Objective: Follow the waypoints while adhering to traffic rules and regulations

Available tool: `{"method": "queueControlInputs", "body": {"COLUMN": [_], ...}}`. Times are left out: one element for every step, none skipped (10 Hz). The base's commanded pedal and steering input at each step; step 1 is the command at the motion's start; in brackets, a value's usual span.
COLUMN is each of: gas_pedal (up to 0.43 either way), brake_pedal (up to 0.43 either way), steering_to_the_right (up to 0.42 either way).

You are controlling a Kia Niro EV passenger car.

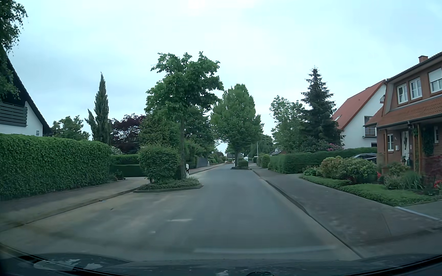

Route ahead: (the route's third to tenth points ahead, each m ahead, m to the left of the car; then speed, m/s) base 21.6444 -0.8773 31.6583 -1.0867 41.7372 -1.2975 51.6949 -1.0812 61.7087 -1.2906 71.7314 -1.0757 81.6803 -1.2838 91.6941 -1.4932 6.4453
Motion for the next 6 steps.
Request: {"method": "queueControlInputs", "body": {"gas_pedal": [0.15, 0.15, 0.15, 0.15, 0.15, 0.15], "brake_pedal": [0.0, 0.0, 0.0, 0.0, 0.0, 0.0], "steering_to_the_right": [0.007, 0.008, 0.008, 0.008, 0.008, 0.007]}}
